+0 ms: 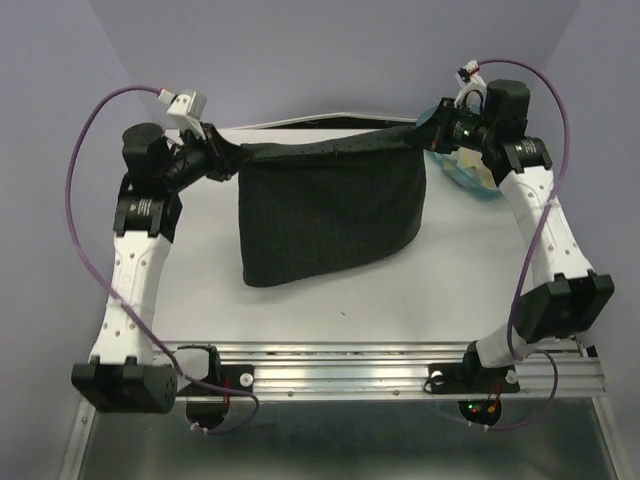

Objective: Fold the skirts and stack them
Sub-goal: Flatten the skirt out

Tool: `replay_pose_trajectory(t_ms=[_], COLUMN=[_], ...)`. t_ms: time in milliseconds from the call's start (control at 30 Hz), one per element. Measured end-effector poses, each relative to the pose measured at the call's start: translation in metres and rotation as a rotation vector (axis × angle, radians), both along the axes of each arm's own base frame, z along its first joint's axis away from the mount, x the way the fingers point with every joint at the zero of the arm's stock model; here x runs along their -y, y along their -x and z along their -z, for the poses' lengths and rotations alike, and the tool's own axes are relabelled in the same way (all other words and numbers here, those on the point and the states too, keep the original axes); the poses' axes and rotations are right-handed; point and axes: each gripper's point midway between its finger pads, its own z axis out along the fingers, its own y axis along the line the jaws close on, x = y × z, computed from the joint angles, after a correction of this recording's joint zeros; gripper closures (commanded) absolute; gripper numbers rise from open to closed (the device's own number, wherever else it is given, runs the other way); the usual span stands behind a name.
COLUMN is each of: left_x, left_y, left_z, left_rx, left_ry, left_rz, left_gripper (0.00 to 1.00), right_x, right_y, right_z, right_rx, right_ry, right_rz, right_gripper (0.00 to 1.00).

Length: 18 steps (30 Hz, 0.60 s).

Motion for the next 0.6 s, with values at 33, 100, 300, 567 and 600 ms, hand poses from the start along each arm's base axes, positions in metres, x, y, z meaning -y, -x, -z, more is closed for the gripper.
replay_pose_trajectory(t_ms=[33, 100, 300, 567, 600], left_x=[0.000, 0.001, 0.002, 0.001, 0.000], left_y=[-0.023, -0.056, -0.162, -0.190, -0.183], left_z=[0.001, 0.006, 0.049, -0.019, -0.031], left_rx=[-0.022, -0.051, -0.135, 0.120, 0.161], left_ry=[0.011, 0.025, 0.034, -0.006, -0.018], left_rz=[-0.012, -0.024, -0.044, -0.015, -0.009], left_gripper=[1.00, 1.00, 1.00, 1.00, 1.00], right_x=[-0.001, -0.001, -0.001, -0.001, -0.001], right_y=[-0.019, -0.049, -0.143, -0.185, -0.179], right_z=[0.008, 0.028, 0.038, -0.004, -0.009], right_rx=[-0.019, -0.066, -0.021, 0.160, 0.174], right_ry=[0.001, 0.008, 0.025, 0.016, 0.015], right_rz=[0.013, 0.036, 0.099, 0.130, 0.120], right_gripper=[0.99, 0.99, 0.99, 0.99, 0.99])
